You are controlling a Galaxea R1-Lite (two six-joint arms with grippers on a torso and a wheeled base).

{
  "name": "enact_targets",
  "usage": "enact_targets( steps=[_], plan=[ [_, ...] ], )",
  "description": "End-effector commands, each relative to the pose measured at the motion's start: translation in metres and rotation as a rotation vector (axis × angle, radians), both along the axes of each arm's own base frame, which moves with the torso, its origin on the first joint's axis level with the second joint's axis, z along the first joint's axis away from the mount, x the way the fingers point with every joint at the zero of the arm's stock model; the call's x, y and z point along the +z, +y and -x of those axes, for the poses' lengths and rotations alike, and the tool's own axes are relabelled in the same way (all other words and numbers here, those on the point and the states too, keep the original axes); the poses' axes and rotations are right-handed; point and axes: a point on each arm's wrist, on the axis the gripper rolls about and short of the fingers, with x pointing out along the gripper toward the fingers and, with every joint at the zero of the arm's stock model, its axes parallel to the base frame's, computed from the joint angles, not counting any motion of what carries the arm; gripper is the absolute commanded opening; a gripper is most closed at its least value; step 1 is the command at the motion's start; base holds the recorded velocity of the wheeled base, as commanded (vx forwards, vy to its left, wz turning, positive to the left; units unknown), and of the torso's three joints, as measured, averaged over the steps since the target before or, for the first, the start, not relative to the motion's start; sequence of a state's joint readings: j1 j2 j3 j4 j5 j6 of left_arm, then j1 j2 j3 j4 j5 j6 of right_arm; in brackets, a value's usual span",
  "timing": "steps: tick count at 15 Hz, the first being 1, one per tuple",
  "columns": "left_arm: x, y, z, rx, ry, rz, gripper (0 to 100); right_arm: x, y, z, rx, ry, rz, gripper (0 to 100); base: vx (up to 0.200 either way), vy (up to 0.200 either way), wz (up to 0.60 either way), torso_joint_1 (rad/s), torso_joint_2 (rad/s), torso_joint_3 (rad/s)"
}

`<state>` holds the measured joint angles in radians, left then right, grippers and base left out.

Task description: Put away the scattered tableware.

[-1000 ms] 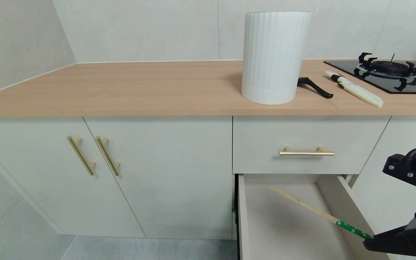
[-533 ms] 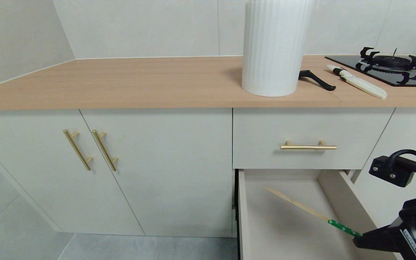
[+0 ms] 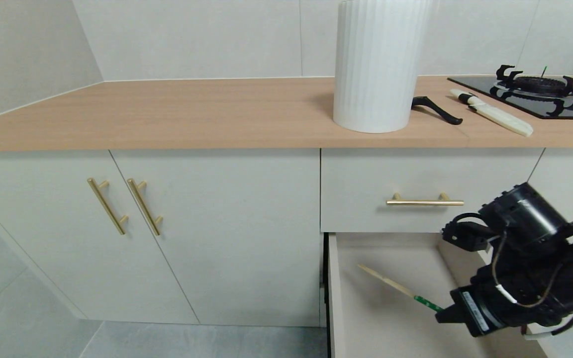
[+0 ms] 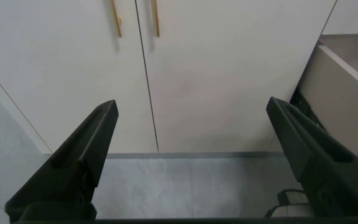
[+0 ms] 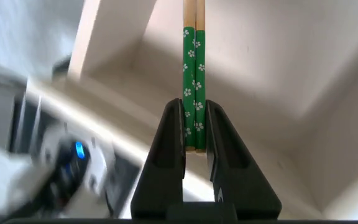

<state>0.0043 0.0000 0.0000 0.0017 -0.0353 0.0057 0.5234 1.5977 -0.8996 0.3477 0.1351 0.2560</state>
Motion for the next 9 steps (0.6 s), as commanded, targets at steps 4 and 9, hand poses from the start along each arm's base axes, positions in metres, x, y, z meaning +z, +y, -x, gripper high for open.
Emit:
enact_targets(
  steps=[4,9],
  plan=[
    [0.0,0.0,0.0,0.0,0.0,0.0,100,-0.09,0.034,-0.068,-0.192,0.062,0.039,0,0.0,0.0,0.0,0.0,0.0,0.0],
    [0.0,0.0,0.0,0.0,0.0,0.0,100,-0.114,0.042,-0.084,-0.252,0.094,0.05,0,0.0,0.0,0.0,0.0,0.0,0.0]
  ],
)
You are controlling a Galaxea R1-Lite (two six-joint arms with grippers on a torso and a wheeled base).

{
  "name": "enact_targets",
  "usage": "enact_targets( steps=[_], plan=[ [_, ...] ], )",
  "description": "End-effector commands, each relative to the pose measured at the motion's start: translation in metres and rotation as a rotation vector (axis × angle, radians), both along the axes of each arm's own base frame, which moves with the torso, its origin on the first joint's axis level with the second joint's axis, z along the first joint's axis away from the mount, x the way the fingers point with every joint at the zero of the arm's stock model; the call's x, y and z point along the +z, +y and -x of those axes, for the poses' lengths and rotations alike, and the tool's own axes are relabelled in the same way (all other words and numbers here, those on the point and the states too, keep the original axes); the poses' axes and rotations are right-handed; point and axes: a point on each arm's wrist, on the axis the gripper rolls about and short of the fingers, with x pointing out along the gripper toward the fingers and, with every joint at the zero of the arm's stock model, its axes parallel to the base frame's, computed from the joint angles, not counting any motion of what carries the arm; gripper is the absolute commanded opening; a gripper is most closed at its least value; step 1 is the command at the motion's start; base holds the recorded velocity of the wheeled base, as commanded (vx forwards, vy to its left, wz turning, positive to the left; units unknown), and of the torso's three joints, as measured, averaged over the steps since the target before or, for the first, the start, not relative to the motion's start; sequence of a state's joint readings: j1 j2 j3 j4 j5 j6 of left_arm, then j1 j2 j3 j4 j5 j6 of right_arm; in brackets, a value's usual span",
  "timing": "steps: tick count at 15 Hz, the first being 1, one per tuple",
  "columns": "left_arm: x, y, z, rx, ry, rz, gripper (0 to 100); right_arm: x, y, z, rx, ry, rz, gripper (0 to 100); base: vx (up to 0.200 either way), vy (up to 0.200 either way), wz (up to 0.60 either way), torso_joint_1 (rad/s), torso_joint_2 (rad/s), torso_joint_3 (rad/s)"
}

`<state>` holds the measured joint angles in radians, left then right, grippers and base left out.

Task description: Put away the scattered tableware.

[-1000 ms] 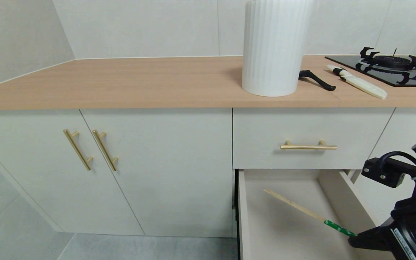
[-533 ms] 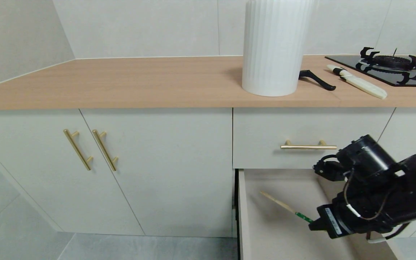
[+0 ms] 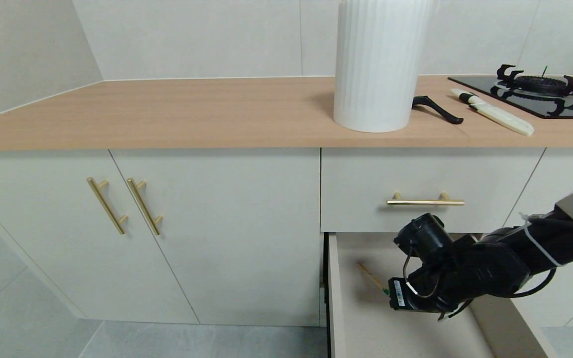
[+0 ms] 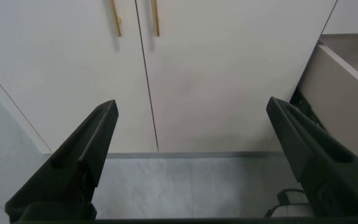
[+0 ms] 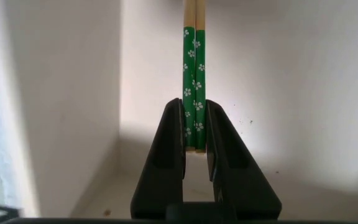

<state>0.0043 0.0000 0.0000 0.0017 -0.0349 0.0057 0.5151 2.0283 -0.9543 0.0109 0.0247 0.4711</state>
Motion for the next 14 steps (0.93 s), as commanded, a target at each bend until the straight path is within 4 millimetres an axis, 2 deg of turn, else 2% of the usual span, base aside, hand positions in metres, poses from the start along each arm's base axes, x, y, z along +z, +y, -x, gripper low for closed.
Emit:
enact_targets(
  steps=[1,6,9,14],
  plan=[
    [0.0,0.0,0.0,0.0,0.0,0.0,100,-0.025,0.004,-0.005,-0.002,0.061,0.036,0,0.0,0.0,0.0,0.0,0.0,0.0],
    [0.0,0.0,0.0,0.0,0.0,0.0,100,-0.047,0.017,-0.005,0.003,0.067,0.066,0,0.0,0.0,0.0,0.0,0.0,0.0],
    [0.0,0.0,0.0,0.0,0.0,0.0,100,-0.073,0.025,-0.008,-0.012,0.04,0.121,0,0.0,0.0,0.0,0.0,0.0,0.0],
    [0.0,0.0,0.0,0.0,0.0,0.0,100,-0.08,0.029,-0.007,-0.017,0.032,0.149,0,0.0,0.0,0.0,0.0,0.0,0.0]
  ],
)
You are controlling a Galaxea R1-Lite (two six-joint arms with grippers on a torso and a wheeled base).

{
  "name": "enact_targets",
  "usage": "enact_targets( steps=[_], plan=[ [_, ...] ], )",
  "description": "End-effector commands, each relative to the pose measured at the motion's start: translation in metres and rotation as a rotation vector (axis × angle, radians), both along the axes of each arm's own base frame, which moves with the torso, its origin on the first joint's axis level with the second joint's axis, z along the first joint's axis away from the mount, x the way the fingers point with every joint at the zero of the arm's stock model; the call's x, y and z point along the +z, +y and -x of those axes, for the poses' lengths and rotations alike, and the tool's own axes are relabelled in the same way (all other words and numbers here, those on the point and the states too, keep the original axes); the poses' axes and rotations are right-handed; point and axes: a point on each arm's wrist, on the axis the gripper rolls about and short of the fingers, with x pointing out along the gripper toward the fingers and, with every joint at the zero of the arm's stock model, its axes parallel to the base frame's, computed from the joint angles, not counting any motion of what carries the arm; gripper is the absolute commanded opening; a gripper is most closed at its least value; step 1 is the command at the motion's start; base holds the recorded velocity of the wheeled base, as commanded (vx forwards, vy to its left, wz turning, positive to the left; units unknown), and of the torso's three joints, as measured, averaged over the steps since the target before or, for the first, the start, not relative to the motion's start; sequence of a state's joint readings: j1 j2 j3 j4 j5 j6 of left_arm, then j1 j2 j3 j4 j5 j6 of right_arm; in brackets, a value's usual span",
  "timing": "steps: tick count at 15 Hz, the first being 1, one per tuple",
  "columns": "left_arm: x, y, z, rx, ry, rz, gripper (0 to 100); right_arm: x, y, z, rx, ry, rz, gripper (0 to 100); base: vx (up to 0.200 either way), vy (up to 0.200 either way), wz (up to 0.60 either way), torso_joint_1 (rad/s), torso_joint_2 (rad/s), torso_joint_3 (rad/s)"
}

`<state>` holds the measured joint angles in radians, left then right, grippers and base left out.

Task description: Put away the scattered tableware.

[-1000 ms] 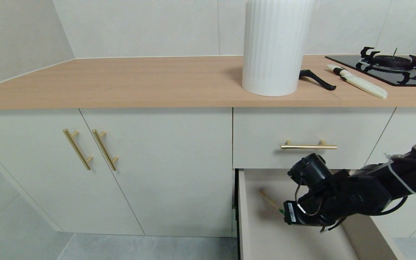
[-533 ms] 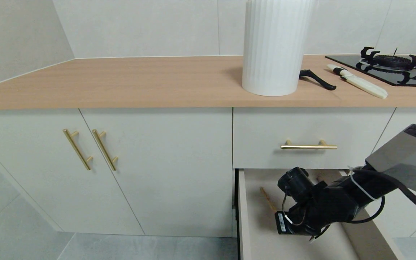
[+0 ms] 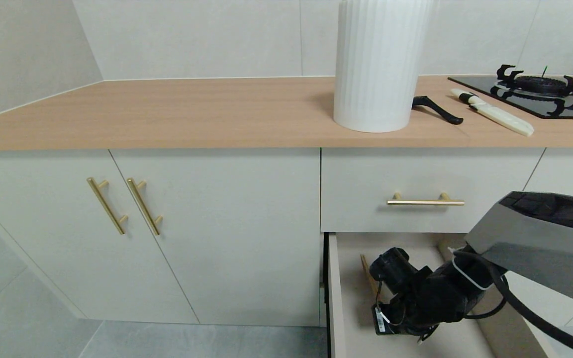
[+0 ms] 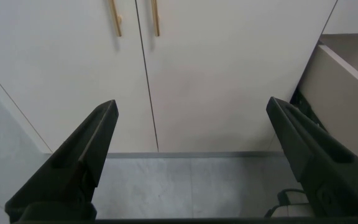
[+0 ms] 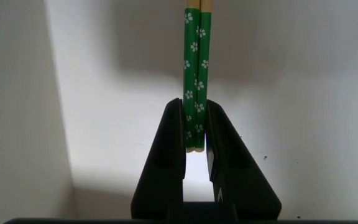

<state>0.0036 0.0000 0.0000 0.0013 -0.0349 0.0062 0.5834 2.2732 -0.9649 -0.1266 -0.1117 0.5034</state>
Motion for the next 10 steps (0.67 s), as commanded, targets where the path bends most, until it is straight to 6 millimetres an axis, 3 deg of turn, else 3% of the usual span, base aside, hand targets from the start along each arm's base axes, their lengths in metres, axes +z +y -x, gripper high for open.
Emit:
enact_targets(
  steps=[1,10],
  plan=[
    [0.0,0.0,0.0,0.001,0.0,0.0,100,-0.0046,0.0004,-0.0001,-0.002,0.006,0.009,0,0.0,0.0,0.0,0.0,0.0,0.0],
    [0.0,0.0,0.0,0.001,0.0,0.0,100,-0.0132,0.0033,-0.0045,-0.023,0.005,0.027,0,0.0,0.0,0.0,0.0,0.0,0.0]
  ],
)
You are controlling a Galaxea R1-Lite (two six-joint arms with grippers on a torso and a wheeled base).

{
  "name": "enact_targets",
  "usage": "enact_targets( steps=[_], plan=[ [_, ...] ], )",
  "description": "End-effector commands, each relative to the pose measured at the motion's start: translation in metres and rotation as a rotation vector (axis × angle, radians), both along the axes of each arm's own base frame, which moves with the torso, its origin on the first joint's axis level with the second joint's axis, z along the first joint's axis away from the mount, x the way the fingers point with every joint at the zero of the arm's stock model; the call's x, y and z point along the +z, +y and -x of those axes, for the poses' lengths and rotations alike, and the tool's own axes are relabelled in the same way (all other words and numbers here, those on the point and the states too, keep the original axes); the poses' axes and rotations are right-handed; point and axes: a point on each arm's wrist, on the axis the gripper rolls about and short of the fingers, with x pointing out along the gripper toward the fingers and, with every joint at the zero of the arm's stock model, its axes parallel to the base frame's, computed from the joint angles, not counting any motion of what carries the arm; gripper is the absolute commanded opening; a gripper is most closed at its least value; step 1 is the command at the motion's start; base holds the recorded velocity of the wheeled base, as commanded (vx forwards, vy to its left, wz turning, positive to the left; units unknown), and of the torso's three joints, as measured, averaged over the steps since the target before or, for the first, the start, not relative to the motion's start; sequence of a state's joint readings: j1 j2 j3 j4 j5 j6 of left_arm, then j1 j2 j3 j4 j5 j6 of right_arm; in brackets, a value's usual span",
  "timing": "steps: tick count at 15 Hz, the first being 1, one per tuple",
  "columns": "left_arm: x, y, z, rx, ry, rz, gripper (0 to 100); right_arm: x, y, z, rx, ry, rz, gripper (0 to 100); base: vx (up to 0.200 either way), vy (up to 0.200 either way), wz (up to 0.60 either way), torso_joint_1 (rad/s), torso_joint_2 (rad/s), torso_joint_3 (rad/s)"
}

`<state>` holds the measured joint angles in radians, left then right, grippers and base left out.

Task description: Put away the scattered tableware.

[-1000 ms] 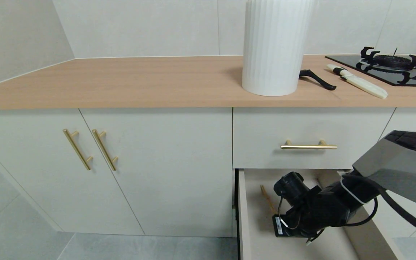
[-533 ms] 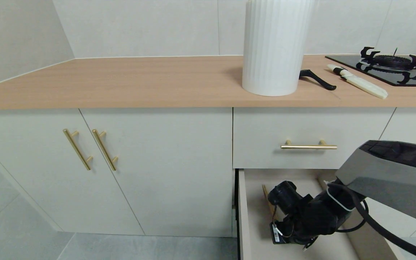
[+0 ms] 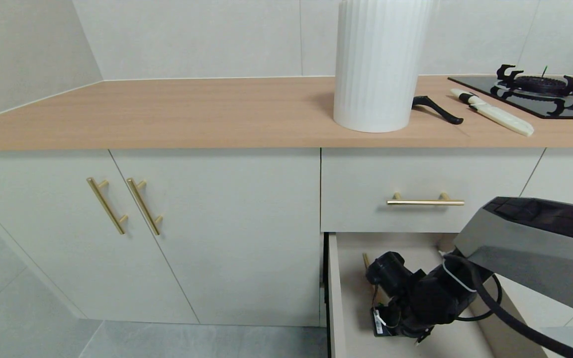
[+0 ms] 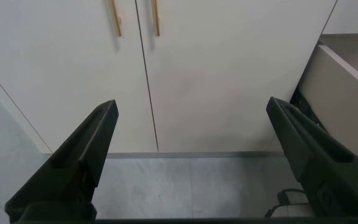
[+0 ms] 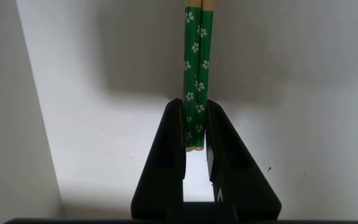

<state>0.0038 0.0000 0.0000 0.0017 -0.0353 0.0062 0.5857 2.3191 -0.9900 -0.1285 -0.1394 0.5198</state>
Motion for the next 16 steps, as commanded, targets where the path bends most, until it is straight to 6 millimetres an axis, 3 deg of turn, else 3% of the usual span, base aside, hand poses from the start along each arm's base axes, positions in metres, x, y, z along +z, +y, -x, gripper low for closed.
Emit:
enact_targets(
  steps=[1,4,5,13,14,16],
  plan=[
    [0.0,0.0,0.0,0.001,0.0,0.0,100,-0.001,0.0,0.0,-0.001,0.001,0.002,0,0.0,0.0,0.0,0.0,0.0,0.0],
    [0.0,0.0,0.0,0.001,0.0,0.0,100,-0.001,0.0,0.0,-0.001,0.001,0.002,0,0.0,0.0,0.0,0.0,0.0,0.0],
    [0.0,0.0,0.0,0.001,0.0,0.0,100,-0.001,0.0,0.0,-0.001,-0.001,0.002,100,0.0,0.0,0.0,0.0,0.0,0.0],
    [0.0,0.0,0.0,0.001,0.0,0.0,100,0.005,-0.001,0.001,-0.001,-0.011,-0.005,100,0.0,0.0,0.0,0.0,0.0,0.0],
    [0.0,0.0,0.0,0.001,0.0,0.0,100,0.021,-0.002,0.003,-0.001,-0.038,-0.023,100,0.0,0.0,0.0,0.0,0.0,0.0],
    [0.0,0.0,0.0,0.001,0.0,0.0,100,0.072,-0.013,0.014,-0.005,-0.136,-0.087,100,0.0,0.0,0.0,0.0,0.0,0.0]
  ],
)
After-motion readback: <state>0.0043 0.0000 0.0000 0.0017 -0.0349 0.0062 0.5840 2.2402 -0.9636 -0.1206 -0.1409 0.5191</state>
